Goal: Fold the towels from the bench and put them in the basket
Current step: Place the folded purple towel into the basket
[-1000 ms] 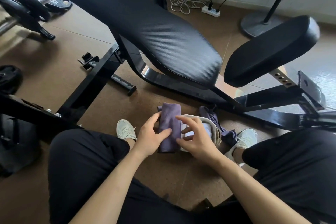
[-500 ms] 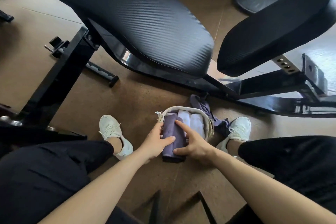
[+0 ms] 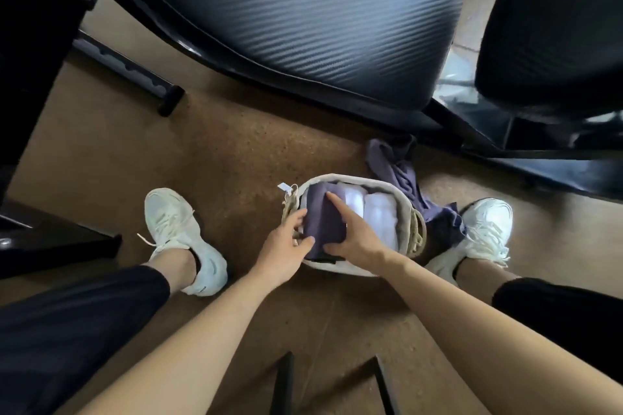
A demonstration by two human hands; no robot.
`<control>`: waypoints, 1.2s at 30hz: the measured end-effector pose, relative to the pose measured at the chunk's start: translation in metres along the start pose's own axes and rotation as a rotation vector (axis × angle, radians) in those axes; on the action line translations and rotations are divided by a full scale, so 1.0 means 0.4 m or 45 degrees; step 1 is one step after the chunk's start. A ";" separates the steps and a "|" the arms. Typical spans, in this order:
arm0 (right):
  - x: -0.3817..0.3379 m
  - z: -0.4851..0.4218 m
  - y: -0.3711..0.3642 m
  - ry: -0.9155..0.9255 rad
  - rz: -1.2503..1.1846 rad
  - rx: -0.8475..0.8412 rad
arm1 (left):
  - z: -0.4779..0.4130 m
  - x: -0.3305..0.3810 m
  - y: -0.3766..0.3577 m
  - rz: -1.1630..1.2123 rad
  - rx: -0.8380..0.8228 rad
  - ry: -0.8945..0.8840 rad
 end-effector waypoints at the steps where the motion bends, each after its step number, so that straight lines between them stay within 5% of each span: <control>1: 0.015 -0.024 -0.002 0.012 0.044 0.011 | -0.018 -0.007 0.002 -0.086 0.006 -0.001; 7: 0.093 -0.109 -0.018 -0.021 0.376 0.022 | -0.061 -0.034 -0.016 -0.919 0.241 -0.236; 12: 0.102 -0.085 -0.006 -0.069 1.048 0.356 | -0.142 -0.026 -0.076 -1.455 0.093 -0.304; 20: 0.145 -0.063 0.037 -0.016 1.219 0.221 | -0.209 -0.040 -0.111 -1.263 0.024 -0.081; 31: 0.130 -0.114 0.075 -0.164 1.230 0.005 | -0.270 -0.048 -0.094 -1.206 -0.007 -0.070; 36: 0.081 -0.010 0.179 0.393 1.009 0.632 | -0.241 -0.022 -0.102 -1.221 0.017 -0.027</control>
Point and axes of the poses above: each hand's wrist, its own z-axis away from the middle knuckle, its own y-axis out of the back of the hand, x = y × z, the point moved 4 cm from there along -z, towards the middle knuckle, and after that the axes turned 12 degrees about -x, right-handed, at the moved point
